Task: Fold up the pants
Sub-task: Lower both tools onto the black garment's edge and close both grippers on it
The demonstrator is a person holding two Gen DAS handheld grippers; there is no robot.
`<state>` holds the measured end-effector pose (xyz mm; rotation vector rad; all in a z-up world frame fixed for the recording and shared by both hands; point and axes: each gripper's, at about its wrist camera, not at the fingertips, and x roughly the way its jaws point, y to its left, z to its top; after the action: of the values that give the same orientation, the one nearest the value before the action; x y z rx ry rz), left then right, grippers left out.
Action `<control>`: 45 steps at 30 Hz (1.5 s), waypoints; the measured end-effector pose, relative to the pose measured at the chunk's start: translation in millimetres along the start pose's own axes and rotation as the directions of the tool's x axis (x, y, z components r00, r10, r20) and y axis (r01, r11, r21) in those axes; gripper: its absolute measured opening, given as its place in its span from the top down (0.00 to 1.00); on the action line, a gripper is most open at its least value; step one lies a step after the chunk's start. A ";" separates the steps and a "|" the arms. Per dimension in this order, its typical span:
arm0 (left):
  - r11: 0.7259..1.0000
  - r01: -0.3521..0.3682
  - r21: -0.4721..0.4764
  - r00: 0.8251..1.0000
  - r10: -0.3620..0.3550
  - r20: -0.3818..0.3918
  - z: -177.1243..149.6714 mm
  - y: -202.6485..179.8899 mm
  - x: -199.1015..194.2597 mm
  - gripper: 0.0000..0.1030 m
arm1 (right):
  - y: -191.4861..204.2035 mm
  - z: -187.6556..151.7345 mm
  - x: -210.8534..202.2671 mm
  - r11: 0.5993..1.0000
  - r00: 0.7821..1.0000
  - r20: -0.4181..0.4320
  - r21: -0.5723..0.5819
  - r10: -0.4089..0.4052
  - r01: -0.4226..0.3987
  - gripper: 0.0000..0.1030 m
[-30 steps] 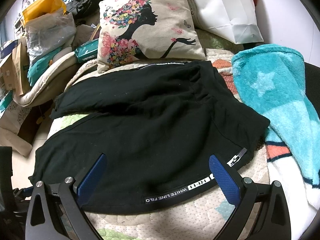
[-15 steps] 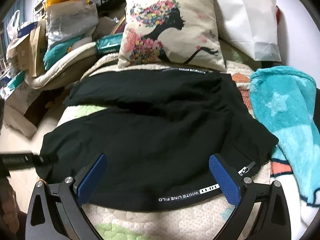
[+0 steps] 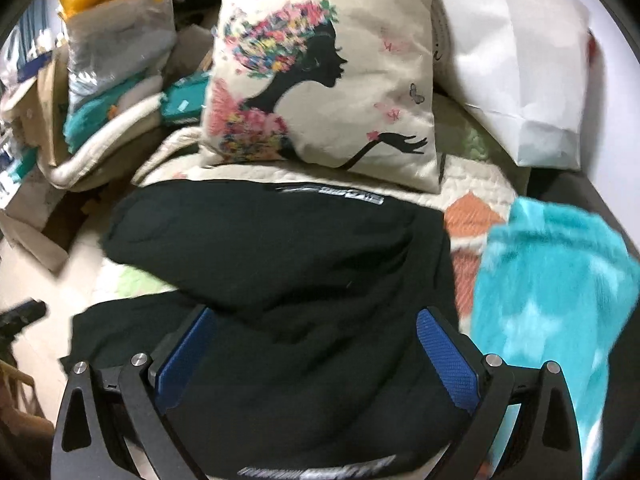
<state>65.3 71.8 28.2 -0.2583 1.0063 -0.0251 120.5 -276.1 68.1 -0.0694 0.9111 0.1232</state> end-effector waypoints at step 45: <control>0.915 0.015 0.403 0.998 -0.037 0.047 150.5 -18.6 156.5 0.94 | 32.7 99.0 158.5 0.919 0.971 -0.179 -0.335 0.157 -0.210 0.88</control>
<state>277.3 62.5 -21.4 0.1061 0.9212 -0.2471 289.8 -220.3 3.0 -0.3302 1.0362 0.4624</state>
